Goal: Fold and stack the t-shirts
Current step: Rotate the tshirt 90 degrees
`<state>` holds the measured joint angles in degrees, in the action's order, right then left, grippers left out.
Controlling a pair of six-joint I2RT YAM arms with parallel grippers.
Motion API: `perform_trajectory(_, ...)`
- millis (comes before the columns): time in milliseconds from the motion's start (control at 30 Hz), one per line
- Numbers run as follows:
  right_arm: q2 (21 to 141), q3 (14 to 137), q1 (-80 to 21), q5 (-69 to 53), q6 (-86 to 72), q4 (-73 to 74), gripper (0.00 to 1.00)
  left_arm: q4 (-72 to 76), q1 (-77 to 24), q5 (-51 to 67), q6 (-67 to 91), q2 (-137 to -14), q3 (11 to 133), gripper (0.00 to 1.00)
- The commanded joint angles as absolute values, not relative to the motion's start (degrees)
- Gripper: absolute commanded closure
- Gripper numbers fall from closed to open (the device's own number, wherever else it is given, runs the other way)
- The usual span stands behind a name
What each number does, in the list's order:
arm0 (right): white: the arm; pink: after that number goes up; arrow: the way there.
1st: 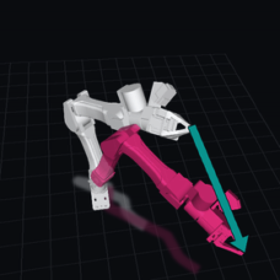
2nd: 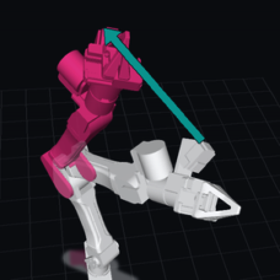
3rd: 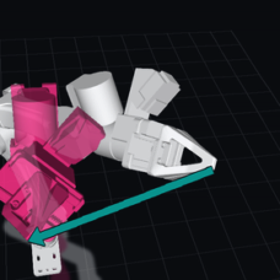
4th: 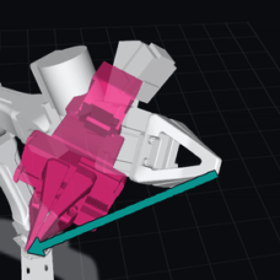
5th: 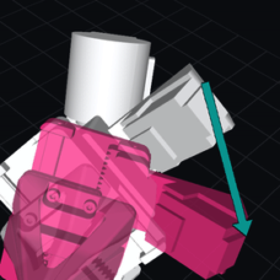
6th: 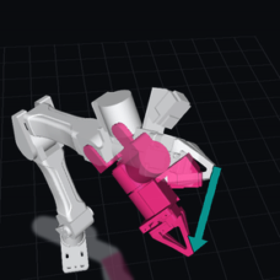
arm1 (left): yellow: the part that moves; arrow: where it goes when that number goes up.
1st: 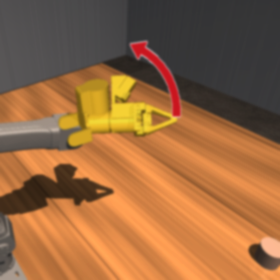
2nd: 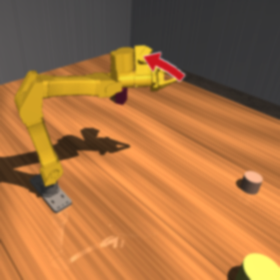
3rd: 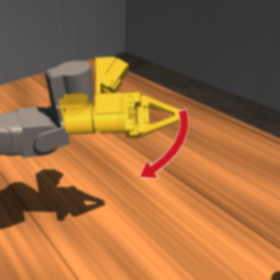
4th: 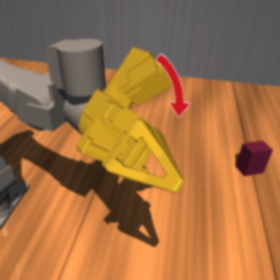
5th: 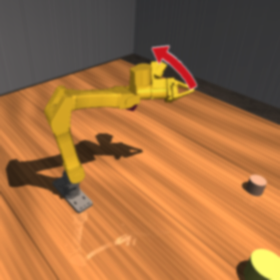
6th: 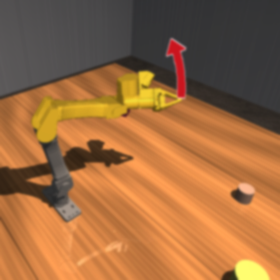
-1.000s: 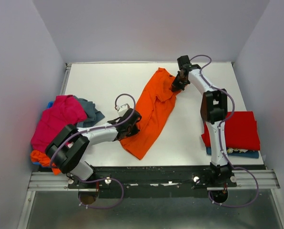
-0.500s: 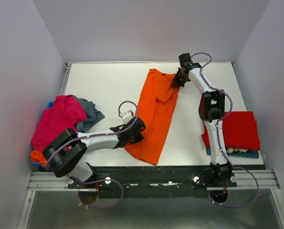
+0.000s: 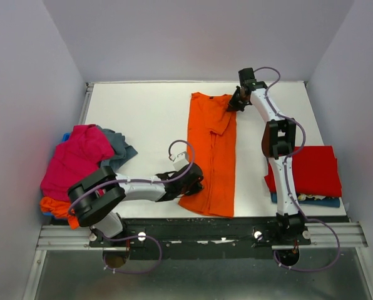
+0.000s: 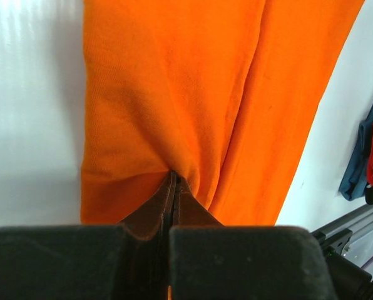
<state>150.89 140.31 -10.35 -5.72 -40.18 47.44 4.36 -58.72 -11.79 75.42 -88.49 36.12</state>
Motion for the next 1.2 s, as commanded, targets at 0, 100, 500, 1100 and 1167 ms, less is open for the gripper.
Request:
perform_trajectory(0,150.9,140.8,-9.7,-8.3,-37.4,45.4,0.97,-3.8,-60.6,-12.5,75.0,-89.4,37.4,0.93)
perform_trajectory(100,145.1,134.4,-9.7,-6.8,-36.4,42.4,0.82,-7.9,-60.0,-15.4,72.7,-84.6,37.7,0.82)
perform_trajectory(500,128.2,114.6,-9.7,-3.3,-32.2,35.1,0.57,-11.3,-41.6,-12.7,52.8,-76.9,45.4,0.44)
perform_trajectory(1100,131.9,110.2,-8.4,-8.3,-33.1,34.9,0.47,-4.7,-27.9,-1.7,45.3,-109.1,71.6,0.33)
perform_trajectory(1167,133.4,111.5,-8.4,-8.8,-33.1,35.2,0.47,-4.7,-27.9,-1.6,45.4,-111.1,73.1,0.33)
